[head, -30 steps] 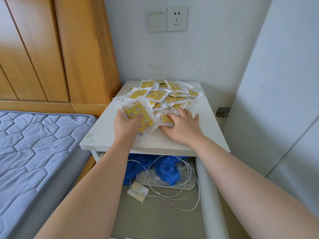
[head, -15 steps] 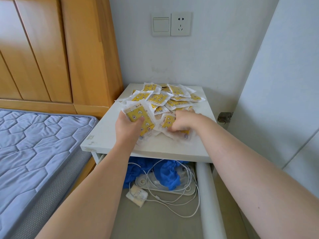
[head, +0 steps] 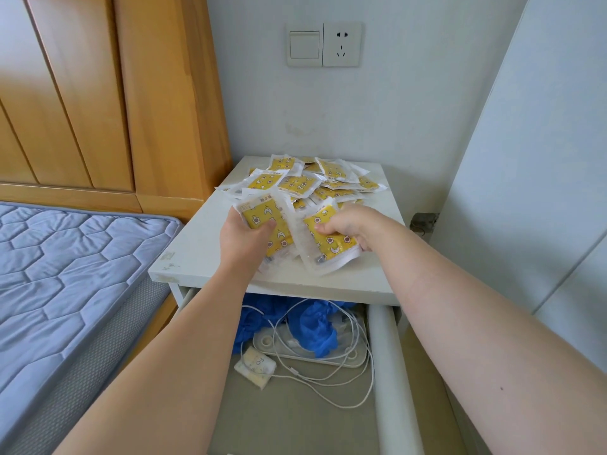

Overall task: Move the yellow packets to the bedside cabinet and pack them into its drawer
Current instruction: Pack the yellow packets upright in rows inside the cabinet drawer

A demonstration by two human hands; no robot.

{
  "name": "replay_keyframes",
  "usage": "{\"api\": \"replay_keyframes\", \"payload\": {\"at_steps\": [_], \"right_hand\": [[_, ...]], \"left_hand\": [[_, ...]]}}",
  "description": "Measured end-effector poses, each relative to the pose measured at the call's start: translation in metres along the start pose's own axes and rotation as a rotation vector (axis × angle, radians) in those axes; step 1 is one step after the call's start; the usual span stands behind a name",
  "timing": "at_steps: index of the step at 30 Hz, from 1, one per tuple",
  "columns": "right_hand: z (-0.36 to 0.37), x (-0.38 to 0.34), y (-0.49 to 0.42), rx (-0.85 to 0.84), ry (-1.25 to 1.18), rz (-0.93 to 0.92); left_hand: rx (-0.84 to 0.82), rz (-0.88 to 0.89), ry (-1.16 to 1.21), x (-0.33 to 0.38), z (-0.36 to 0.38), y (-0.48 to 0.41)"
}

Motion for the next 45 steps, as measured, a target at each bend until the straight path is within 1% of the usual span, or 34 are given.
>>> {"api": "replay_keyframes", "payload": {"at_steps": [3,5,8,12,14,17,20,23,28,33,36,40,45], "right_hand": [[0.009,0.018,0.003,0.041,-0.455,0.054],[0.012,0.033,0.003,0.049,-0.619,0.074],[0.016,0.045,0.026,0.046,-0.721,0.053],[0.026,0.058,0.072,0.052,-0.702,-0.035],[0.034,0.067,0.098,0.036,-0.680,-0.064],[0.057,0.087,0.122,-0.048,-0.665,-0.087],[0.087,0.107,0.131,-0.086,-0.632,-0.032],[0.115,0.124,0.128,-0.097,-0.674,0.085],[0.136,0.140,0.123,-0.146,-0.726,0.272],[0.135,0.146,0.122,-0.179,-0.705,0.304],[0.134,0.147,0.122,-0.192,-0.673,0.277],[0.134,0.144,0.122,-0.235,-0.599,0.253],[0.135,0.144,0.121,-0.233,-0.486,0.243]], "left_hand": [[-0.058,-0.042,0.019,0.006,0.002,0.012],[-0.106,-0.067,0.031,0.009,0.001,0.024],[-0.149,-0.063,0.043,0.011,-0.005,0.046],[-0.193,-0.032,0.080,0.007,-0.023,0.081],[-0.234,-0.074,0.122,0.000,-0.034,0.102],[-0.301,-0.183,0.113,-0.020,-0.048,0.126],[-0.363,-0.328,0.014,-0.046,-0.055,0.140],[-0.378,-0.472,-0.042,-0.068,-0.056,0.148],[-0.455,-0.603,-0.122,-0.088,-0.060,0.152],[-0.529,-0.719,-0.080,-0.091,-0.071,0.144],[-0.564,-0.752,-0.109,-0.092,-0.075,0.139],[-0.575,-0.743,-0.188,-0.096,-0.076,0.137],[-0.721,-0.707,-0.325,-0.093,-0.081,0.135]]}}
Point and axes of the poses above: each hand's wrist, its own y-axis away from the middle knuckle, its own z-axis out of the palm, x = y × z, the point moved 1 cm from there along -y, towards the middle knuckle
